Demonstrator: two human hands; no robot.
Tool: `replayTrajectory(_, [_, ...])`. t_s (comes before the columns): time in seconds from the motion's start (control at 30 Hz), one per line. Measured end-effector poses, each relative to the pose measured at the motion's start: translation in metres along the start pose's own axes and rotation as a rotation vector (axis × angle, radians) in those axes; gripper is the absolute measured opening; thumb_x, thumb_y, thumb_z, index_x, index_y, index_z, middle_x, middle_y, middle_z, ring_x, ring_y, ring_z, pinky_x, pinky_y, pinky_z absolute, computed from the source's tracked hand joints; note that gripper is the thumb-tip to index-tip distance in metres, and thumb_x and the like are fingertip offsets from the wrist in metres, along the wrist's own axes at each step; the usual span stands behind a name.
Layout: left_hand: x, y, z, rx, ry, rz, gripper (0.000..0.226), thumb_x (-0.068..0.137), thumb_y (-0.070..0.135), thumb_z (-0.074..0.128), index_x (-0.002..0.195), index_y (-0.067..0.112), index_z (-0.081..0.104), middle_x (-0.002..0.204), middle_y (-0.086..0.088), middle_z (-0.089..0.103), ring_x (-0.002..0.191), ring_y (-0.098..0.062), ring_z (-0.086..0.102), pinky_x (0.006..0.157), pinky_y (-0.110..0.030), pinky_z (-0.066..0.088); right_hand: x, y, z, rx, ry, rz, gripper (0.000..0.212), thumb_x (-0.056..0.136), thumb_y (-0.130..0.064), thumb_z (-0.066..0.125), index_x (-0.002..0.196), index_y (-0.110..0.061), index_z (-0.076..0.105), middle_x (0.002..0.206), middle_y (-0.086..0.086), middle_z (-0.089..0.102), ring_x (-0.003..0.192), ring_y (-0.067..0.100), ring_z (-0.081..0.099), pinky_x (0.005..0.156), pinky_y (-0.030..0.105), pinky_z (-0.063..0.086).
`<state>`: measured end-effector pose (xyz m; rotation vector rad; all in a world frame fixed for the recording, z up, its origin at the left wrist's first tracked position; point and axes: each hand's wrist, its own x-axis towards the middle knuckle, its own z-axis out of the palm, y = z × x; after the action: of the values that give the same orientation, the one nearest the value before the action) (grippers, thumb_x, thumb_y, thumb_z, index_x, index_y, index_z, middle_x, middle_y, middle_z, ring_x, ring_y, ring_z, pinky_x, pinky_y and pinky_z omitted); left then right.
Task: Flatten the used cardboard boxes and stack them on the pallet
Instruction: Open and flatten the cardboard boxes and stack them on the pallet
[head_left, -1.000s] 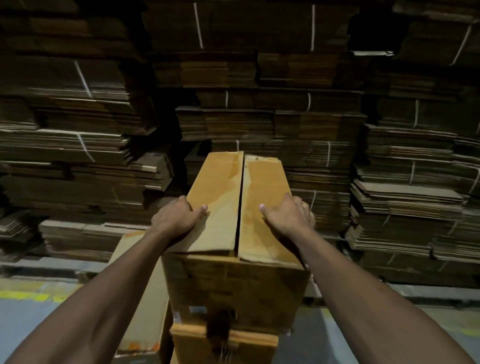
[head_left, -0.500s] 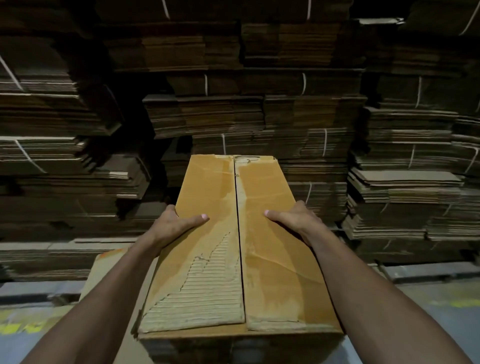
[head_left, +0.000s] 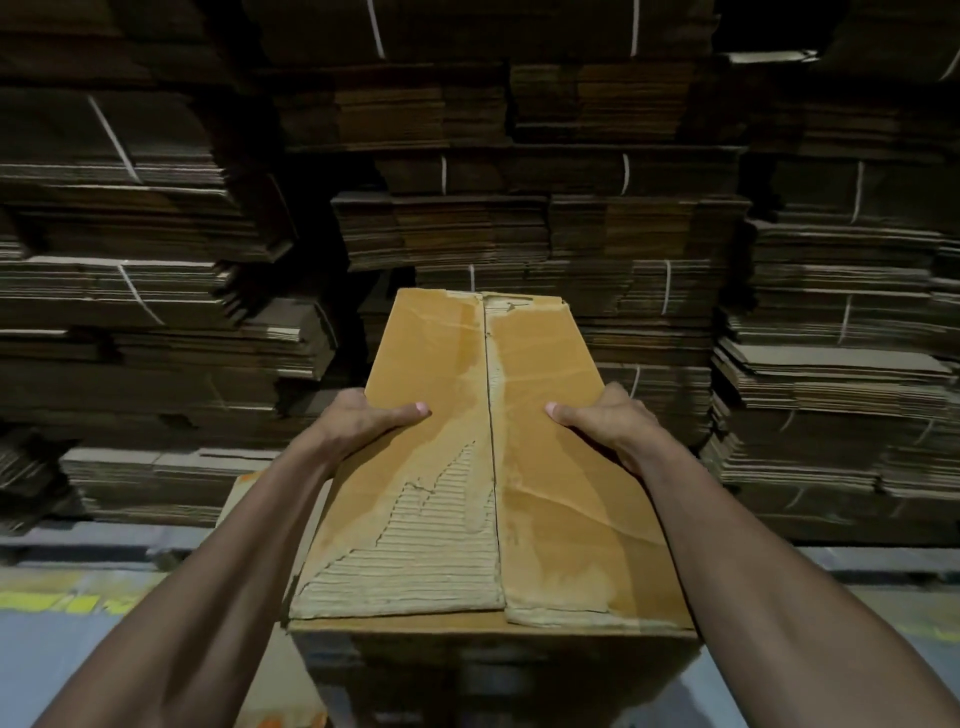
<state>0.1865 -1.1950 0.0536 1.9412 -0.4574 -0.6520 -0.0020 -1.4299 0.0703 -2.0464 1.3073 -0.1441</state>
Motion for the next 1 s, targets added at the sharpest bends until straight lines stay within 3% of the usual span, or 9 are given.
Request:
replayTrajectory(0.2, [-0.099, -0.002, -0.006, -0.038, 0.117, -0.002, 0.035, 0.074, 0.041, 0.085, 0.093, 0.017, 0.068, 0.091, -0.006, 0.073, 0.08, -0.021, 0.07, 0.062, -0.028, 0.052, -0.058, 0.009, -0.014, 0.011, -0.018, -0.125, 0.097, 0.071, -0.069, 0.075, 0.145, -0.017, 0.041, 0.145, 0.012, 0.049, 0.131, 0.036, 0.047, 0.106, 0.051, 0.045])
replayTrajectory(0.47, [-0.257, -0.039, -0.008, -0.082, 0.323, -0.042, 0.044, 0.076, 0.043, 0.083, 0.104, 0.015, 0.066, 0.094, -0.005, 0.072, 0.082, -0.02, 0.069, 0.062, -0.028, 0.051, -0.154, 0.033, -0.003, -0.034, -0.125, -0.336, 0.092, 0.076, -0.068, 0.073, 0.144, -0.015, 0.04, 0.143, 0.013, 0.049, 0.131, 0.036, 0.046, 0.103, 0.05, 0.043])
replayTrajectory(0.57, [-0.313, -0.052, -0.011, -0.096, 0.402, -0.068, 0.032, 0.079, 0.038, 0.081, 0.095, 0.014, 0.067, 0.079, -0.001, 0.073, 0.067, -0.015, 0.07, 0.053, -0.024, 0.051, -0.186, 0.035, 0.009, -0.035, -0.195, -0.403, 0.092, 0.076, -0.068, 0.073, 0.144, -0.016, 0.039, 0.143, 0.012, 0.049, 0.131, 0.036, 0.046, 0.105, 0.052, 0.042])
replayTrajectory(0.77, [-0.407, -0.088, -0.026, -0.156, 0.558, -0.107, 0.028, 0.082, 0.036, 0.08, 0.095, 0.014, 0.067, 0.085, -0.005, 0.073, 0.06, -0.012, 0.071, 0.046, -0.019, 0.051, -0.249, 0.023, 0.044, -0.056, -0.267, -0.541, 0.096, 0.069, -0.074, 0.073, 0.142, -0.019, 0.042, 0.142, 0.011, 0.051, 0.129, 0.038, 0.046, 0.105, 0.053, 0.042])
replayTrajectory(1.0, [-0.488, -0.134, -0.06, -0.194, 0.72, -0.154, 0.03, 0.078, 0.039, 0.083, 0.093, 0.018, 0.068, 0.085, -0.002, 0.075, 0.067, -0.015, 0.073, 0.056, -0.023, 0.054, -0.319, 0.002, 0.099, -0.077, -0.387, -0.66, 0.098, 0.063, -0.077, 0.073, 0.139, -0.021, 0.045, 0.139, 0.008, 0.054, 0.127, 0.036, 0.048, 0.103, 0.051, 0.042])
